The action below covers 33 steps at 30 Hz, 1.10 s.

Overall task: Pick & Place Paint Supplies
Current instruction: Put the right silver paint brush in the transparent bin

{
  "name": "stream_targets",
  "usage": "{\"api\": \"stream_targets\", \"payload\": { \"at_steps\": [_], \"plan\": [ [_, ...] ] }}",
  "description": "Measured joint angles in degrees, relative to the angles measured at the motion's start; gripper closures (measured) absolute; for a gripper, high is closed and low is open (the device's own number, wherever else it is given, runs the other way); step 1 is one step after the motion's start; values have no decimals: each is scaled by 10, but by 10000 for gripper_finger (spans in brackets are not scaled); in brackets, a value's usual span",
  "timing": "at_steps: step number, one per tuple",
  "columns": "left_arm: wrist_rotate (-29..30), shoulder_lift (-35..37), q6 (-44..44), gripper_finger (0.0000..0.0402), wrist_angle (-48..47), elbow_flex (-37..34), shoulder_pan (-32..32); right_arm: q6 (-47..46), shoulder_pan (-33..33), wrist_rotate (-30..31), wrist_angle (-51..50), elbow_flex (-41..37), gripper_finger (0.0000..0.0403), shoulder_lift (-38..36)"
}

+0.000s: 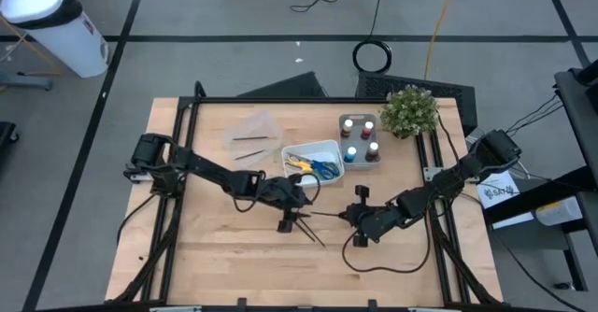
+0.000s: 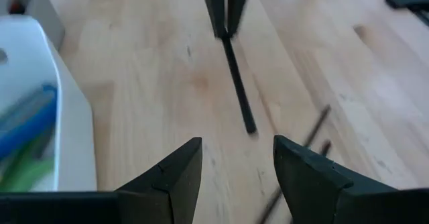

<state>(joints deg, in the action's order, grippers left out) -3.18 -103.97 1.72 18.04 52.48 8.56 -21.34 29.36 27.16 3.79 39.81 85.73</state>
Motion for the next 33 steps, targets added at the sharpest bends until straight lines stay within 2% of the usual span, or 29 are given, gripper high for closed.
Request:
{"api": "stream_targets", "payload": {
  "at_steps": [15,23,27,33],
  "plan": [
    [2,-15,-5,206,61,2,1,11,0,0,17,0,403,0],
    [2,-15,-27,206,58,19,3,11,-1,0,17,0,403,0],
    [2,-32,-12,206,32,34,7,11,-1,0,18,0,403,0],
    [3,-97,7,206,-28,104,8,11,-1,0,18,0,403,0]
  ]
}}
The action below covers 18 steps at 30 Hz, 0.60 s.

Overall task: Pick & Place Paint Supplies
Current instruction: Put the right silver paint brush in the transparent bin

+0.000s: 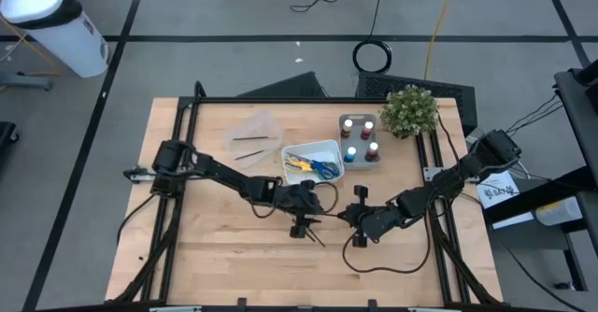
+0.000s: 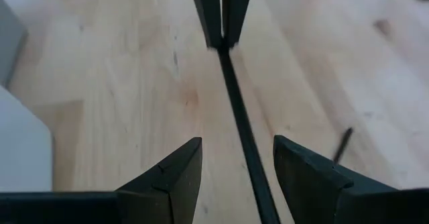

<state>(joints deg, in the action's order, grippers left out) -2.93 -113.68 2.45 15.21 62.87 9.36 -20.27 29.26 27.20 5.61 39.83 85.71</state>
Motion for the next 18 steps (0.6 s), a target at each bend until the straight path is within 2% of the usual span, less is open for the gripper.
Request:
{"api": "stream_targets", "payload": {
  "at_steps": [5,14,16,18],
  "plan": [
    [0,-15,0,206,-44,50,-7,0,0,0,-2,0,403,0],
    [0,-16,-7,206,-54,63,-6,2,0,-2,-1,0,403,0],
    [0,-16,-11,216,-65,63,-6,2,0,-2,-1,0,403,0],
    [-2,-16,-11,244,-71,63,-6,2,0,-1,1,0,403,0]
  ]
}}
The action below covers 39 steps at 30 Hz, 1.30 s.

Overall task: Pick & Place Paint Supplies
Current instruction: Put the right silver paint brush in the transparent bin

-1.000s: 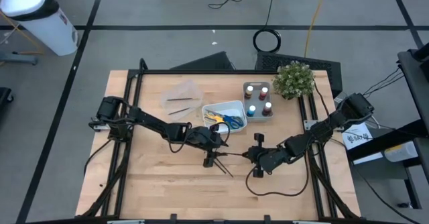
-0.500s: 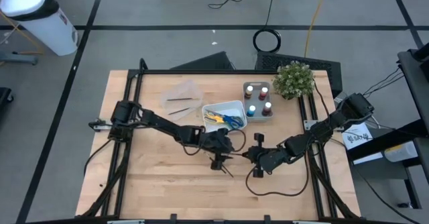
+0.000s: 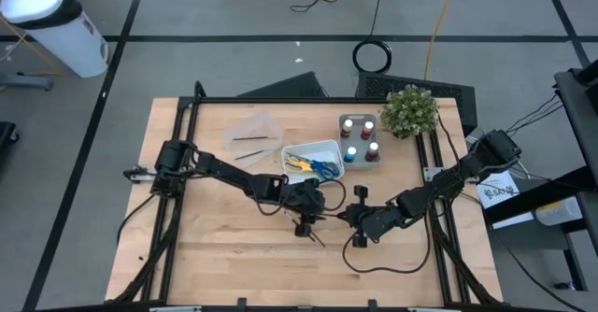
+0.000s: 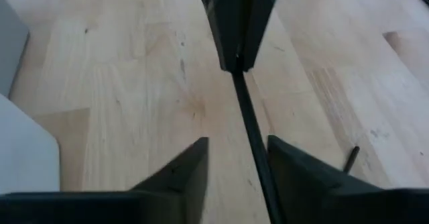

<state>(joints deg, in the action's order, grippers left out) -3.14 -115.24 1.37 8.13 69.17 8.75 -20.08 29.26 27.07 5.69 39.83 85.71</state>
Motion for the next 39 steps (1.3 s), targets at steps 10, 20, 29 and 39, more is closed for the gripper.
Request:
{"api": "stream_targets", "payload": {
  "at_steps": [10,20,29,39],
  "plan": [
    [-50,0,2,393,-20,9,-6,-2,0,-1,2,0,400,0],
    [-7,15,26,397,-103,17,-18,-2,2,-40,4,0,324,-68],
    [21,128,33,397,-156,-4,-10,-15,36,-63,1,-16,293,-143],
    [142,395,5,397,-77,-223,-11,-15,39,-61,11,-26,300,-152]
  ]
}}
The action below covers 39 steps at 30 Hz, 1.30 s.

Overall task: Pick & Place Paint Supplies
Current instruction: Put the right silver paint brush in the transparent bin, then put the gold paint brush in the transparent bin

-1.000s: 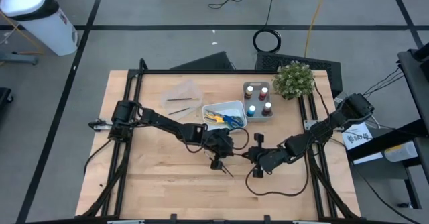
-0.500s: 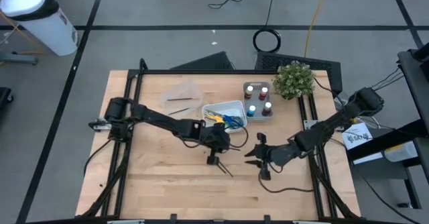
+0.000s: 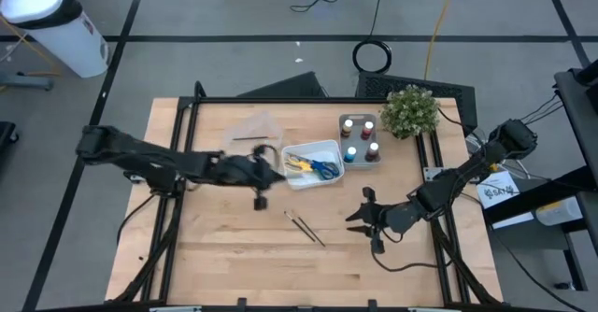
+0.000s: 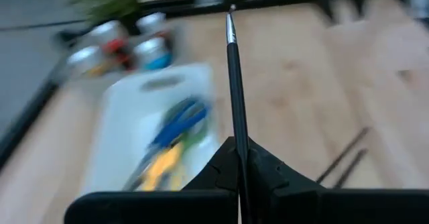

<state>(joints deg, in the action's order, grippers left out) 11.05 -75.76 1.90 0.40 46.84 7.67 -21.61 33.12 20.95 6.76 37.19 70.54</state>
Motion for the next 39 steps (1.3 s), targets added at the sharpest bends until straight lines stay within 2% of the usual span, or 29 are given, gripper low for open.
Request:
{"api": "stream_targets", "payload": {
  "at_steps": [5,8,13,19,24,30,34,39],
  "plan": [
    [118,120,-84,397,13,-110,-37,14,-1,1,13,0,300,0],
    [147,159,-141,397,13,-163,-70,29,-6,2,29,0,302,0],
    [145,164,-194,397,39,-218,-129,41,-18,2,44,0,305,0],
    [128,142,-281,392,25,-230,-186,42,-24,0,50,0,305,0],
    [72,135,-310,370,25,-230,-208,45,-23,0,50,0,306,0],
    [73,135,-342,351,15,-230,-222,44,-23,-1,50,0,305,0],
    [75,135,-340,320,-9,-230,-230,44,-23,-1,50,0,303,0],
    [85,135,-340,258,-20,-230,-236,44,-23,-1,52,0,303,0]
  ]
}}
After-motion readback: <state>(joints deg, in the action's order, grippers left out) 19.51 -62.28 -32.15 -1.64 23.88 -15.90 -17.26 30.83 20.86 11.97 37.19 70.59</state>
